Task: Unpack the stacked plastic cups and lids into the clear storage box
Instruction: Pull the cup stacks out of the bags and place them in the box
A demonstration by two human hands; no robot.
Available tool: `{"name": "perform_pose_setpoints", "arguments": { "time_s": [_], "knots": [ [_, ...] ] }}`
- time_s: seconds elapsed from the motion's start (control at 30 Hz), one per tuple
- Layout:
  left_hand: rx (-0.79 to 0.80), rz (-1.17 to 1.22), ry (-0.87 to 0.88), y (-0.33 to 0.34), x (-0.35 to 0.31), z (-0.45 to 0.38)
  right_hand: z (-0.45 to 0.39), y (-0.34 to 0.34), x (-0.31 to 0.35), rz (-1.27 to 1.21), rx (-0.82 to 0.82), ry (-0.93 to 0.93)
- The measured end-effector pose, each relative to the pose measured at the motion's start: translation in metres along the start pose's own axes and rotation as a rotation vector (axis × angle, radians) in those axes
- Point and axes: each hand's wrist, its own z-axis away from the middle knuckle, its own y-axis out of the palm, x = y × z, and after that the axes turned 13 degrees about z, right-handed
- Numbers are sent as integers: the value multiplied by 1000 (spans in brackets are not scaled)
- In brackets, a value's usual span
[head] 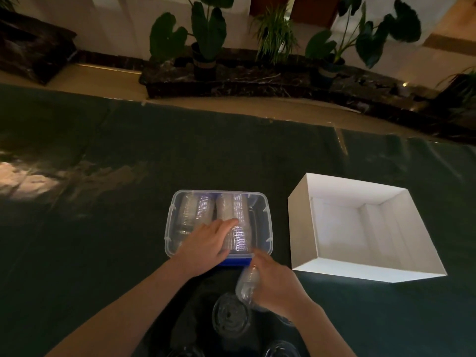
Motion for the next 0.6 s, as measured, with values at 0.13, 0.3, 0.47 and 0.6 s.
{"name": "perform_pose_setpoints", "arguments": {
  "time_s": [0.13,0.3,0.47,0.6],
  "knots": [
    [24,-132,38,-2,7,-1,-4,-9,3,-357,137,-39],
    [28,-209,67,-11,13,1,-7,-29,-1,-1016,216,24],
    [37,-235,93,-6,6,5,-27,-47,-24,-1498,213,-107],
    [16,-252,45,0,3,7,-51,-51,-30,-1605,207,-4]
  ]
}}
